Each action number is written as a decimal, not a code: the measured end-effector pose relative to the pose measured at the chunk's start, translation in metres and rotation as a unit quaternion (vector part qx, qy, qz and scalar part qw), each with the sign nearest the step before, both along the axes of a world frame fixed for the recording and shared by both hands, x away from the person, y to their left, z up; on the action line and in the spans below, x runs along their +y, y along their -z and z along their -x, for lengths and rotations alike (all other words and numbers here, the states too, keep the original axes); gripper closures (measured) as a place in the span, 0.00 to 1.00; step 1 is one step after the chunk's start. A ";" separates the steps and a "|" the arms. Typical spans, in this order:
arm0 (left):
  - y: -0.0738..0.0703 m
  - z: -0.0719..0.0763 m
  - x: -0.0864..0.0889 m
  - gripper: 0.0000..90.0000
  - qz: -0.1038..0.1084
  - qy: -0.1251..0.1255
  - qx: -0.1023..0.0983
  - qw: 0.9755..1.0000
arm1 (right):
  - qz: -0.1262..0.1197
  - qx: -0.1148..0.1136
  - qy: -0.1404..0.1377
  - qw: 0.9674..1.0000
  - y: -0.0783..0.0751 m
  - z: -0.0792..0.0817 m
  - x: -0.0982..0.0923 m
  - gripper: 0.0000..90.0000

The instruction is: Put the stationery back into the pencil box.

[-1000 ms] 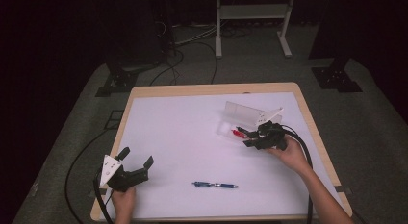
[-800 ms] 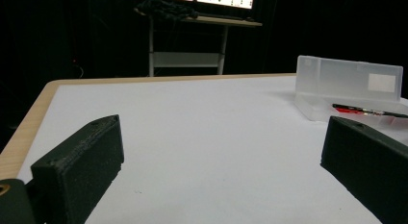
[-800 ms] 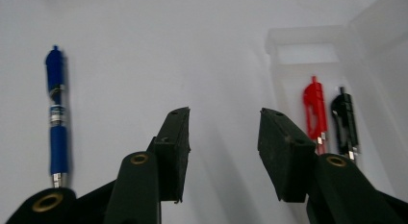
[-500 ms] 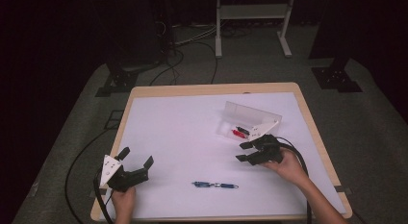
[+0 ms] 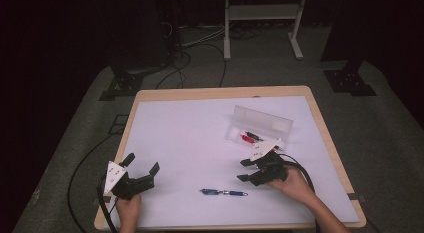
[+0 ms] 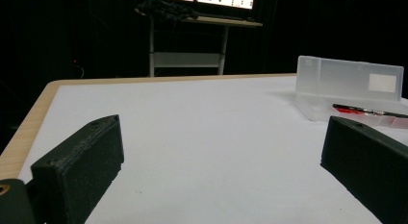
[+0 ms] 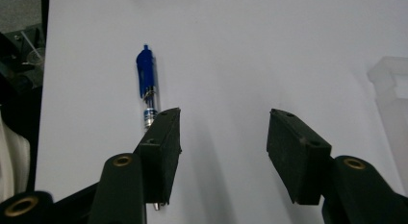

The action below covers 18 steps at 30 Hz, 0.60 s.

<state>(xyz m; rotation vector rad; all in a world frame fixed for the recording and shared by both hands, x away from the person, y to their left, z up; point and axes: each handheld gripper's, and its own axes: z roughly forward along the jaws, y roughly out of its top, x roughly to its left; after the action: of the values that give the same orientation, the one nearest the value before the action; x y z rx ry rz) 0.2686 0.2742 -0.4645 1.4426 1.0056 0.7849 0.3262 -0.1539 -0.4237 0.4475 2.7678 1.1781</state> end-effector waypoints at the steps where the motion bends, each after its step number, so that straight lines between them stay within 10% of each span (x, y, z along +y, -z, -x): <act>1: 0.000 0.000 0.000 0.00 0.000 0.000 0.000 1.000 | -0.001 0.003 -0.003 1.000 0.000 0.003 0.003 0.50; 18: 0.000 0.000 0.000 0.00 0.000 0.000 -0.001 1.000 | 0.006 0.012 -0.051 0.999 0.018 0.018 0.036 0.52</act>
<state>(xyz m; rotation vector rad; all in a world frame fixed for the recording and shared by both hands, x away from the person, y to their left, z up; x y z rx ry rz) 0.2684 0.2742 -0.4645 1.4423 1.0045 0.7855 0.3084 -0.1179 -0.4413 0.3266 2.8474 1.1849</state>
